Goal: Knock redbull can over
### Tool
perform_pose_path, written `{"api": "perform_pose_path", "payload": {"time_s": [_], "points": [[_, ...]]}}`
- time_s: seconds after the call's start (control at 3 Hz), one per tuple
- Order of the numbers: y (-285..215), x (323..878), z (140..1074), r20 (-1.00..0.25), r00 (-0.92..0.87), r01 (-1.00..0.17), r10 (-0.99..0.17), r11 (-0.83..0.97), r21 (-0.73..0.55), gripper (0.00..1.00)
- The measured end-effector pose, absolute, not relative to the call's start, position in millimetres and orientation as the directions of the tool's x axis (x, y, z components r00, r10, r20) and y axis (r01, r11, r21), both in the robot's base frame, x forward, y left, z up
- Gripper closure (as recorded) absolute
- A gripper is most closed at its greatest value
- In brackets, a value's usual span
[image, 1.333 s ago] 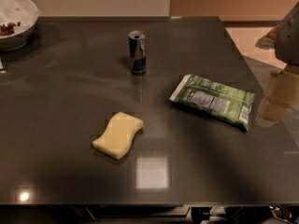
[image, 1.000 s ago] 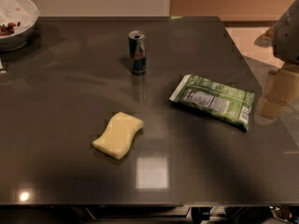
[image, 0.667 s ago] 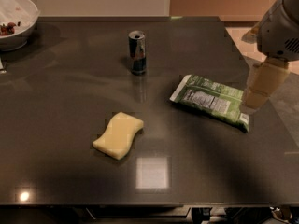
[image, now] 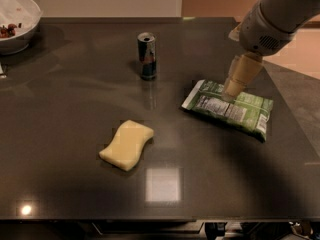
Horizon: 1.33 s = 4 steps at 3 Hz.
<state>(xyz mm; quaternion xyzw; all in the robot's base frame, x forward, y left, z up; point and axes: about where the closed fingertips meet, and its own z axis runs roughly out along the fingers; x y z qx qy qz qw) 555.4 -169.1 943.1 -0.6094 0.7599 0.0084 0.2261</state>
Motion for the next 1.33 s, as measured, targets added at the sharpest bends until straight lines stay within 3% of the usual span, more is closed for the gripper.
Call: {"api": "perform_pose_path", "payload": {"time_s": [1.33], "points": [[-77,696,910,-0.6,-0.146,-0.937,-0.786,0.304,-0.171,0.0]]}}
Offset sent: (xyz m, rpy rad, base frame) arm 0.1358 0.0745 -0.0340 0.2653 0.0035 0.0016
